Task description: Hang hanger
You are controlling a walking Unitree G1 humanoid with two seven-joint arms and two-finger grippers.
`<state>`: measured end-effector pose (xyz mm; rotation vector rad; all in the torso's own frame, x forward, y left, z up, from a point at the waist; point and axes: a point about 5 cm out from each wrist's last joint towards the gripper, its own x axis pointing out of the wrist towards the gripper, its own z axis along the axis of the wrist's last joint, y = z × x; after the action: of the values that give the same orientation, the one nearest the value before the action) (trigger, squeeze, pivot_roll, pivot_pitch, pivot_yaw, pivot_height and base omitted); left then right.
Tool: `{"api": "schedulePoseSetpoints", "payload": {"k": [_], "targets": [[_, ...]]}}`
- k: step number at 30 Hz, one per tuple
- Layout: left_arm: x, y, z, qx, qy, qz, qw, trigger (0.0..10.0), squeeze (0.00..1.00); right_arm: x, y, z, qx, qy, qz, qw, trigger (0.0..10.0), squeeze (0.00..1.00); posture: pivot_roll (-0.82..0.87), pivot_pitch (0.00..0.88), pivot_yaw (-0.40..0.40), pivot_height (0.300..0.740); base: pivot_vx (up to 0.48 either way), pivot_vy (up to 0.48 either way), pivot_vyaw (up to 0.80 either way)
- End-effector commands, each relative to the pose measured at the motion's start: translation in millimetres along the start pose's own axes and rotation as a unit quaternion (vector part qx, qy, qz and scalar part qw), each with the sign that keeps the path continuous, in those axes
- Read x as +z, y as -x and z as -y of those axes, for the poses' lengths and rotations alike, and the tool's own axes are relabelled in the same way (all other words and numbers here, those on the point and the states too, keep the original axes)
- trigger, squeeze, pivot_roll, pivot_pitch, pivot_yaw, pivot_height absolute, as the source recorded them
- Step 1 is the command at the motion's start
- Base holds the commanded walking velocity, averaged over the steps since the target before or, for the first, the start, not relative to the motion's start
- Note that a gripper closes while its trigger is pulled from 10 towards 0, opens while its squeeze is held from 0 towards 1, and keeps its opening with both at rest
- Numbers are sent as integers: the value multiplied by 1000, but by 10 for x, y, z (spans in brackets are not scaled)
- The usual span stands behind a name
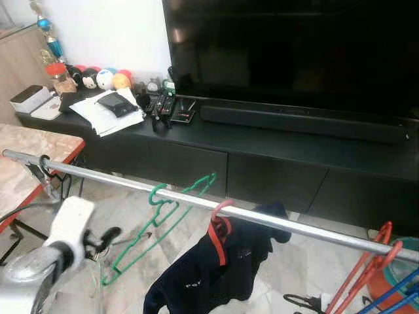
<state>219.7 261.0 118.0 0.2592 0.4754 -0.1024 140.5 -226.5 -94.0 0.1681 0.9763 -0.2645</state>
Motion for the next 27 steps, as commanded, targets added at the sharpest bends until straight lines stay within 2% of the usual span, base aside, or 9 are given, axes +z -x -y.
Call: {"api": "schedulePoseSetpoints", "payload": {"k": [1,2,3,4,9,11,12,16,27], "targets": [[-148,20,-101,55,7,-10,998,10000,1000,-25,2,-9,-1,-3,-6,1000,10000,0,49,0,58,740,0,0,0],[-209,20,-107,65,11,-14,998,10000,1000,-24,2,-10,0,-3,-7,1000,10000,0,49,0,58,740,0,0,0],[-294,10,-111,78,11,-26,997,10000,443,-26,2,-10,0,-3,-7,1000,10000,0,48,0,59,740,0,0,0],[-423,-11,-92,87,17,-45,995,10000,0,-26,2,-11,0,-3,-7,1000,10000,0,46,0,58,740,0,0,0],[-774,-144,82,64,15,-100,993,10000,0,-29,2,-14,-2,-4,-7,1000,10000,0,41,0,60,740,0,0,0],[-1066,-236,164,71,33,-145,986,10000,0,-33,2,-18,-2,-4,-7,1000,10000,0,27,0,63,740,0,0,0],[-1066,-236,164,71,33,-145,986,10000,0,-33,2,-18,-2,-4,-7,1000,10000,0,27,0,63,740,0,0,0],[-1458,-336,323,79,69,-200,974,10000,0,-38,3,-20,-4,-7,-7,1000,10000,0,16,0,66,740,0,0,0],[-2011,-258,596,67,106,-309,943,10000,0,-50,4,-27,-8,-8,-9,1000,10000,0,1,0,65,740,0,0,0]]}}
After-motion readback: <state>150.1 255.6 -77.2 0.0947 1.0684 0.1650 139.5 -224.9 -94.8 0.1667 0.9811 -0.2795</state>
